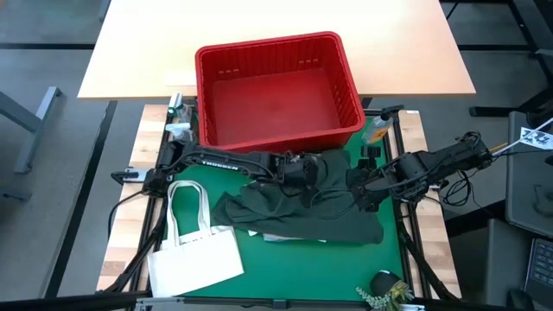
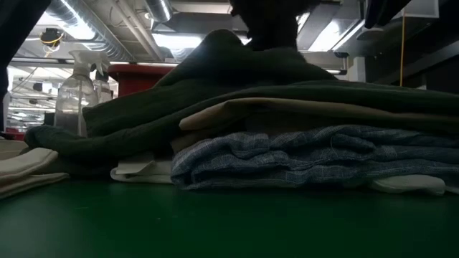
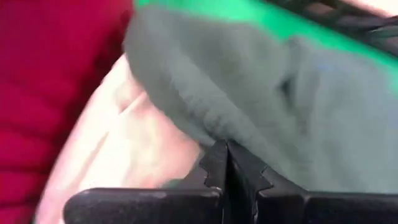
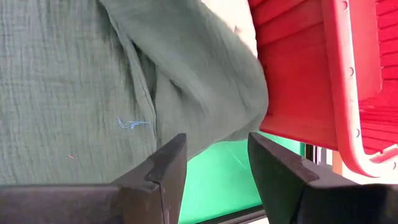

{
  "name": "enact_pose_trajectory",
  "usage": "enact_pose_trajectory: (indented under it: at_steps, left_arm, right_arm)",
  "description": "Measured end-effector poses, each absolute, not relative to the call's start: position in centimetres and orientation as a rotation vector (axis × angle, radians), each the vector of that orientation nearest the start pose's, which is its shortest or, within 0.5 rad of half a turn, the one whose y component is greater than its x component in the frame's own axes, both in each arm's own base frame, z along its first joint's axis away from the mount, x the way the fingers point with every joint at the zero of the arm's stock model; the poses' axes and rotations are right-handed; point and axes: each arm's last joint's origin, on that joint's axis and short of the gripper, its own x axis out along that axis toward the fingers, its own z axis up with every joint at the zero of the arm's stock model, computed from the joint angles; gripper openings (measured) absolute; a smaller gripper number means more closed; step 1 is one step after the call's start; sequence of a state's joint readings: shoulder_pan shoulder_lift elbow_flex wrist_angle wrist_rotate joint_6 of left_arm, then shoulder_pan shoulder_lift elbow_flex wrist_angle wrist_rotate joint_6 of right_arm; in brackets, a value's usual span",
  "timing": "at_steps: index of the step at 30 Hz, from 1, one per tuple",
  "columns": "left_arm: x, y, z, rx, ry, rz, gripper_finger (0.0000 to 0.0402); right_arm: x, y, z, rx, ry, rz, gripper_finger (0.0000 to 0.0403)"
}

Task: Fold Laundry from Bin
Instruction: Fold the green polo shirt

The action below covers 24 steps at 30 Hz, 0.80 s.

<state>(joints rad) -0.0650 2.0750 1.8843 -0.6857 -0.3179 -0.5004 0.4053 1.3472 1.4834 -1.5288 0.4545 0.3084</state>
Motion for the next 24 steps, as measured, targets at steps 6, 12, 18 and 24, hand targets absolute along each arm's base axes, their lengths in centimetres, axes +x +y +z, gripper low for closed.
enact_pose_trajectory:
  at_steps: [6,12,18,24]
  left_arm:
    - [46.4,-4.9,29.5,-0.291,0.647,0.266,0.0001]
    - [46.4,-8.3,29.4,-0.285,0.629,0.162,0.0000]
    - [46.3,-11.1,28.5,-0.260,0.643,0.118,0.0000]
    - [46.7,-13.1,26.6,-0.227,0.666,0.119,0.0000]
  right_arm:
    - [20.1,7.2,36.1,-0.313,1.228,-0.231,0.0170]
    - [20.3,7.3,36.2,-0.302,1.209,-0.228,0.0170]
    - [20.9,7.6,36.3,-0.261,1.161,-0.201,0.0170]
    - [22.1,8.3,36.1,-0.243,1.114,-0.130,0.0170]
